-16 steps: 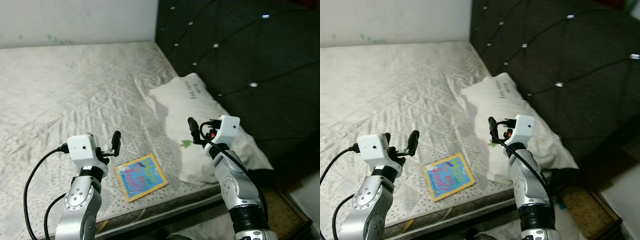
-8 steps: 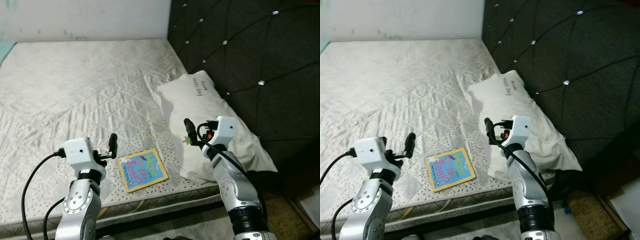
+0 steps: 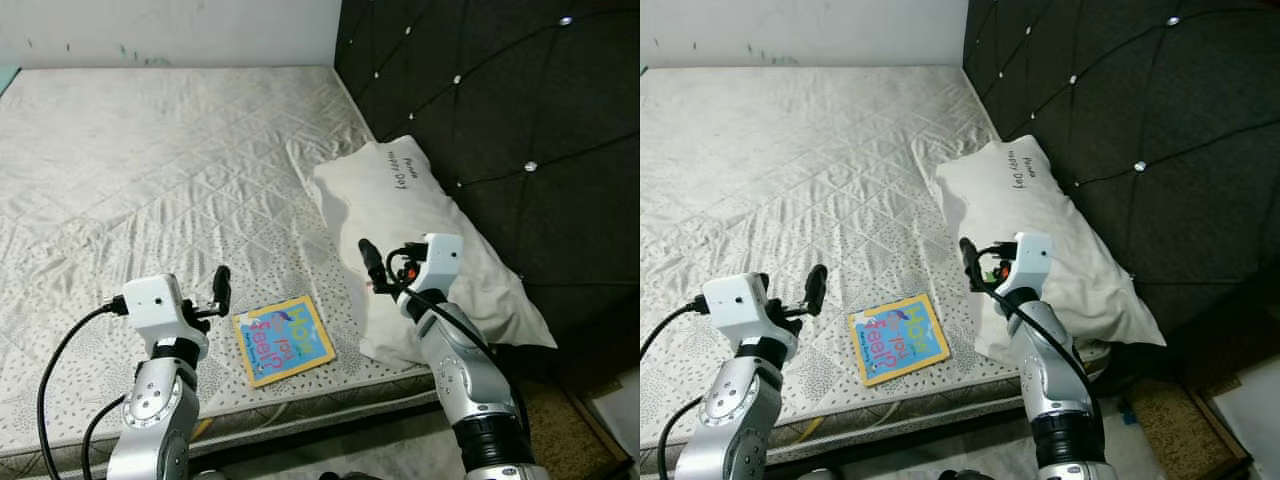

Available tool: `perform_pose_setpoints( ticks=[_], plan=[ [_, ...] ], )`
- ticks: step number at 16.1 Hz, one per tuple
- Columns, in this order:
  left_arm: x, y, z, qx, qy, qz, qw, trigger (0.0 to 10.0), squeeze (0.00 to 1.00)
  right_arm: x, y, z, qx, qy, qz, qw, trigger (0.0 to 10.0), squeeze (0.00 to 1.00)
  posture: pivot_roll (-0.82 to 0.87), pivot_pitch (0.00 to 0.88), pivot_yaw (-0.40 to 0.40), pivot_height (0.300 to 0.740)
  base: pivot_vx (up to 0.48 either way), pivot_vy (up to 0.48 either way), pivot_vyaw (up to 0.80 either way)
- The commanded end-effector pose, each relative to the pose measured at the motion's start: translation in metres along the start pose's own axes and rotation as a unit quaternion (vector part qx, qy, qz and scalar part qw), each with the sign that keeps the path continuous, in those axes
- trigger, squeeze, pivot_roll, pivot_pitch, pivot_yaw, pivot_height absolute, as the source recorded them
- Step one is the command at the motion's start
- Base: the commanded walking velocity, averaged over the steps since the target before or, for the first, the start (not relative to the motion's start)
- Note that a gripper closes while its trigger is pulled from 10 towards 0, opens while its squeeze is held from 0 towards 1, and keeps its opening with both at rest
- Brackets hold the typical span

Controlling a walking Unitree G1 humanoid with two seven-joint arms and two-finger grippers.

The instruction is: Clean up the room

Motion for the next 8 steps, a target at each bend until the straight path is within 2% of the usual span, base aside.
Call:
perform_pose_setpoints(
  ticks=[1,8],
  plan=[
    [-0.0012,0.0009,-0.003,0.0,0.001,0.0,1.0,10.0,0.0,-0.0007,-0.0005,-0.0038,0.002,0.001,-0.002,1.0,10.0,0.0,0.03,0.143,-0.09,0.711,0.0,0.0,0.0],
    [0.0012,-0.0004,-0.0049,0.003,0.013,-0.006,1.0,10.0,0.0,0.0024,-0.0016,-0.0055,0.006,0.01,-0.003,1.0,10.0,0.0,0.02,0.158,-0.094,0.662,0.0,0.0,0.0]
  ],
)
Point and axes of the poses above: a point about 5 cm out from each wrist's last joint towards the gripper, its own z axis pointing out of the wrist towards the gripper, its own y axis along the axis of the wrist's last joint, x = y × z, the point moved 4 cm from there along z, pointing out of the wrist towards the gripper, and after that the axes turned 11 degrees about -z, right-handed, at the moved point
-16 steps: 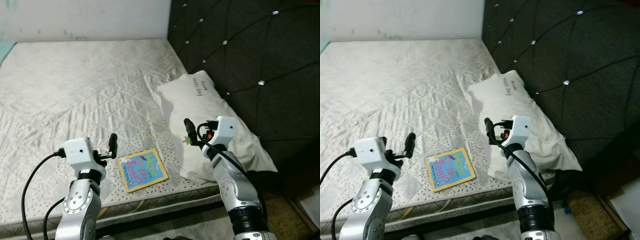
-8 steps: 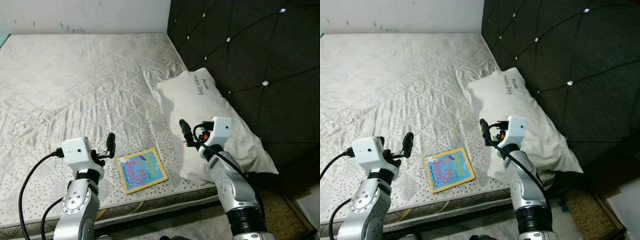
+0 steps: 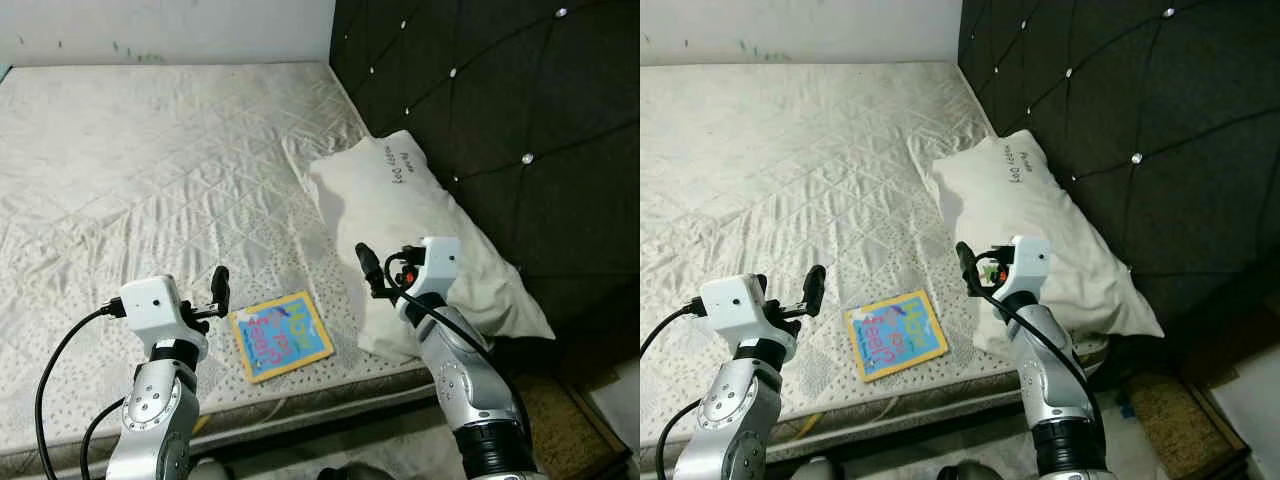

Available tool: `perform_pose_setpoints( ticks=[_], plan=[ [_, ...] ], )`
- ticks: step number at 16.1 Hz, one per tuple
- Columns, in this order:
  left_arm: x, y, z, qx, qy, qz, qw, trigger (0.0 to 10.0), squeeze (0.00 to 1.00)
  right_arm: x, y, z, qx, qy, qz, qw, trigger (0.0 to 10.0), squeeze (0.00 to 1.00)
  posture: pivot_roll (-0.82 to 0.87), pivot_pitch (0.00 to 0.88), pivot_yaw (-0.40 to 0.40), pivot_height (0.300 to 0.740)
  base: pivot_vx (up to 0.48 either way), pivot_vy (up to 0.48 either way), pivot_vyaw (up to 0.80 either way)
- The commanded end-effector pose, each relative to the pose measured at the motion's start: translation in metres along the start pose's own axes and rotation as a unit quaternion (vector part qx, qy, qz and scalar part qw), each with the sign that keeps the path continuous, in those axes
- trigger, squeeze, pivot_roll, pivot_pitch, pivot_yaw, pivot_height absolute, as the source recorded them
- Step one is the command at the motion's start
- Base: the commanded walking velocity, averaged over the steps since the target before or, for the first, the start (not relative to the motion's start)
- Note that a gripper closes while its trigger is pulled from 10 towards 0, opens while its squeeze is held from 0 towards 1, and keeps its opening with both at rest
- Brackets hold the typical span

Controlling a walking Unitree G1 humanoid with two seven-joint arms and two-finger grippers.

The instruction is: Clean up the room

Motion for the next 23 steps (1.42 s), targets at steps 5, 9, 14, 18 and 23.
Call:
perform_pose_setpoints(
  ticks=[5,9,14,18,23],
  plan=[
    [0.005,-0.001,-0.003,0.006,0.025,-0.003,1.0,10.0,0.0,0.0,-0.001,-0.002,0.005,0.006,-0.002,1.0,10.0,0.0,0.02,0.171,-0.095,0.618,0.0,0.0,0.0],
    [0.018,0.003,-0.002,-0.005,0.071,-0.009,0.997,10.0,0.0,0.002,-0.001,-0.001,0.007,0.016,-0.007,1.0,10.0,0.0,0.02,0.178,-0.099,0.608,0.0,0.0,0.0],
    [0.033,0.007,-0.003,-0.015,0.116,-0.014,0.993,10.0,0.0,0.005,0.002,0.002,0.006,0.032,-0.016,0.999,10.0,0.0,0.01,0.18,-0.101,0.608,0.0,0.0,0.0],
    [0.032,0.008,-0.003,-0.015,0.114,-0.021,0.993,10.0,0.0,0.01,0.003,0.002,0.002,0.048,-0.027,0.998,10.0,0.0,0.01,0.183,-0.101,0.608,0.0,0.0,0.39],
    [0.022,0.008,-0.002,-0.015,0.079,-0.031,0.996,10.0,0.0,0.008,0.001,0.002,0.005,0.041,-0.025,0.999,10.0,0.0,0.01,0.185,-0.101,0.608,0.1,0.0,0.13]
  ],
)
Point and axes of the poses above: a point about 5 cm out from each wrist's last joint towards the gripper, its own z axis pointing out of the wrist towards the gripper, its own y axis along the axis of the wrist's last joint, x = y × z, the point moved 4 cm from there along z, pointing out of the wrist towards the gripper, and after that the axes turned 11 degrees about -z, right-handed, at the moved point
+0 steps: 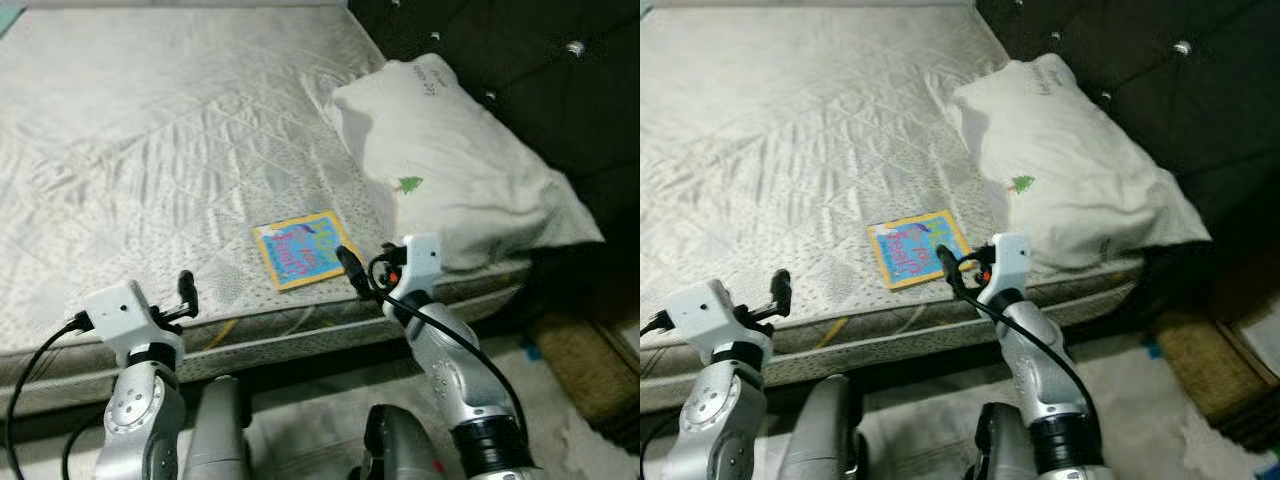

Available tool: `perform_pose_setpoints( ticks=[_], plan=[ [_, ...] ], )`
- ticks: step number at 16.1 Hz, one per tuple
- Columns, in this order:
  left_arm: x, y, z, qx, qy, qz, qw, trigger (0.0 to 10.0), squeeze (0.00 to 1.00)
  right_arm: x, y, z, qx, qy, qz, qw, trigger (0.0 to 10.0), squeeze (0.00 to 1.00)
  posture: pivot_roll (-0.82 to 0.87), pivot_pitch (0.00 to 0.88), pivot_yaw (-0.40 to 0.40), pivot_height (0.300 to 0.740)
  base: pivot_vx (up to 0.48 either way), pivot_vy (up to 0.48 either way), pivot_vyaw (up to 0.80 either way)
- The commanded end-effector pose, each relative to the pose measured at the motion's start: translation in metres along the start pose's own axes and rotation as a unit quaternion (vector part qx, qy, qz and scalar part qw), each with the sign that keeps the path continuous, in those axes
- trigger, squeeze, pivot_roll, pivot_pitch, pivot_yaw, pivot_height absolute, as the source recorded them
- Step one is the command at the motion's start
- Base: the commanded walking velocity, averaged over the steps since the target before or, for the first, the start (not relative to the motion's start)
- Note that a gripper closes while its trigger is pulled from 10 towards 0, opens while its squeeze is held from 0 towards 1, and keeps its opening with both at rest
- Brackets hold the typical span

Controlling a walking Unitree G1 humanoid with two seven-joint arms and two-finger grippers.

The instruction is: Clean up the room

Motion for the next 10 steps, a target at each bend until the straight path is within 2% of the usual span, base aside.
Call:
perform_pose_setpoints(
  ticks=[1,10],
  plan=[
    [-0.0019,-0.0009,-0.0019,0.002,-0.003,-0.004,1.0,10.0,0.0,-0.0047,-0.0009,-0.0018,0.002,-0.009,0.0,1.0,10.0,0.0,0.01,0.185,-0.101,0.608,0.292,0.0,0.0],
    [-0.0036,-0.0018,-0.0021,0.008,-0.013,-0.005,1.0,10.0,0.0,-0.0068,-0.0014,-0.0016,0.003,-0.016,0.0,1.0,10.0,0.0,0.01,0.19,-0.099,0.608,0.344,0.0,0.0]
  ],
)
Point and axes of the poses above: a point about 5 cm out from each wrist's last joint towards the gripper, its own z axis pointing out of the wrist towards the gripper, its own y axis along the axis of the wrist's last joint, x = y × z, the point moved 4 cm from there along z, pointing out of the wrist towards the gripper, and after that the axes turned 11 degrees about -z, right-handed, at the moved point
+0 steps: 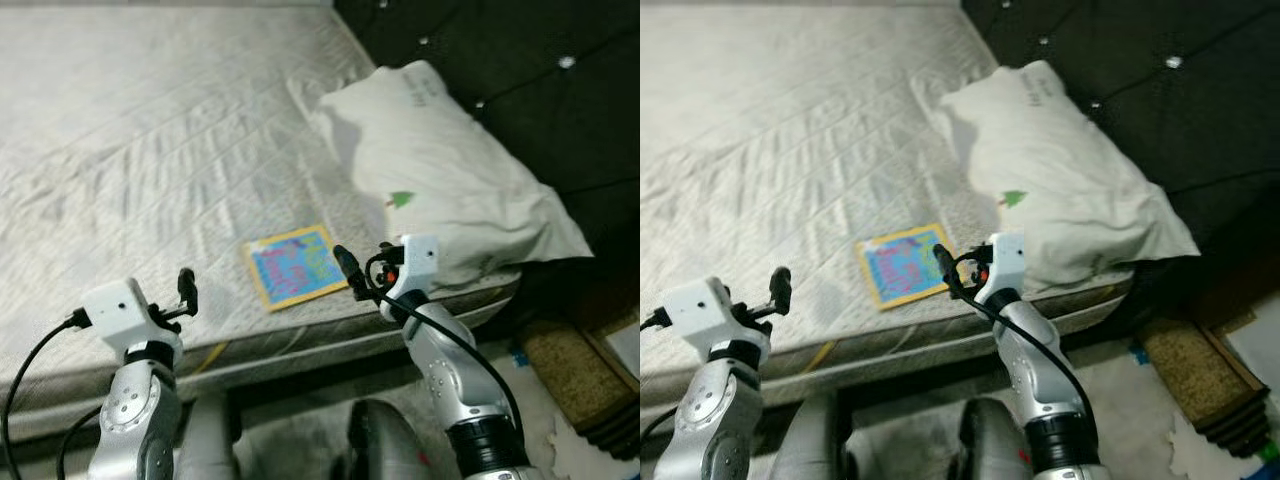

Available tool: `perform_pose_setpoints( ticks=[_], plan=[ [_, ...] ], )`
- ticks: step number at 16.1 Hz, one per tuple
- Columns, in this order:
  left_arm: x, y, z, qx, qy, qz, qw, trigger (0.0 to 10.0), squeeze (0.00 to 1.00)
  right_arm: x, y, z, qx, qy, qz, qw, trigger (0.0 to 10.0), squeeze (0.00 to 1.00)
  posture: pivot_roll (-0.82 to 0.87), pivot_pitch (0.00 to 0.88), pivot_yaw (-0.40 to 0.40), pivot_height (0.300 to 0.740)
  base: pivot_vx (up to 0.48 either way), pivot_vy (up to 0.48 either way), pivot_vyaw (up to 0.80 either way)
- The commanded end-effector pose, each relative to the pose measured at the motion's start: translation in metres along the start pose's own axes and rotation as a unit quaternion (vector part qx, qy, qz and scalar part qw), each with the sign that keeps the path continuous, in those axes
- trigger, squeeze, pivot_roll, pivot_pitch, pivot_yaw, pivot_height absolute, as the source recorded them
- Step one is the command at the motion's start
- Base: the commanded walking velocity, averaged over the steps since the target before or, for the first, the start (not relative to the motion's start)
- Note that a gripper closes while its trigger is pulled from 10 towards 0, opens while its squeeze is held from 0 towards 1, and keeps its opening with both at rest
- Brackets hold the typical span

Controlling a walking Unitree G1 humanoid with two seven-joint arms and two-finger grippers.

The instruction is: Clean up the room

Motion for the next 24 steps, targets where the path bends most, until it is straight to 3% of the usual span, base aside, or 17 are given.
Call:
perform_pose_setpoints(
  ticks=[1,4,15,21,24],
  plan=[
    [-0.003,-0.003,-0.002,0.009,-0.009,-0.002,1.0,10.0,0.0,-0.009,-0.004,-0.004,0.006,-0.018,-0.001,1.0,10.0,0.0,0.01,0.19,-0.098,0.608,0.401,0.0,0.0],
    [-0.004,-0.003,-0.001,0.006,-0.01,-0.006,1.0,10.0,0.0,-0.011,-0.005,-0.004,0.007,-0.021,-0.002,1.0,10.0,0.0,0.01,0.186,-0.096,0.608,0.375,0.0,0.0],
    [0.003,-0.006,0.001,0.01,0.018,-0.001,1.0,10.0,0.0,-0.013,-0.006,-0.002,0.008,-0.02,-0.004,1.0,10.0,0.0,0.02,0.168,-0.101,0.608,0.0,0.0,0.0],
    [0.013,-0.006,0.003,0.011,0.038,0.001,0.999,10.0,0.0,-0.009,-0.008,-0.003,0.01,-0.015,-0.005,1.0,10.0,0.0,0.02,0.169,-0.097,0.543,0.0,0.0,0.0],
    [0.022,-0.003,0.007,0.01,0.052,0.009,0.999,10.0,0.0,-0.014,-0.009,-0.006,0.011,-0.021,-0.006,1.0,10.0,0.0,0.0,0.181,-0.098,0.533,0.0,0.0,0.0]
  ],
)
Point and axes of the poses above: a point about 5 cm out from each wrist's last joint towards the gripper, its own z axis pointing out of the wrist towards the gripper, its own y axis along the axis of the wrist's last joint, x = y × z, the point moved 4 cm from there along z, pointing out of the wrist towards the gripper, and after that the axes turned 11 degrees about -z, right-handed, at the moved point
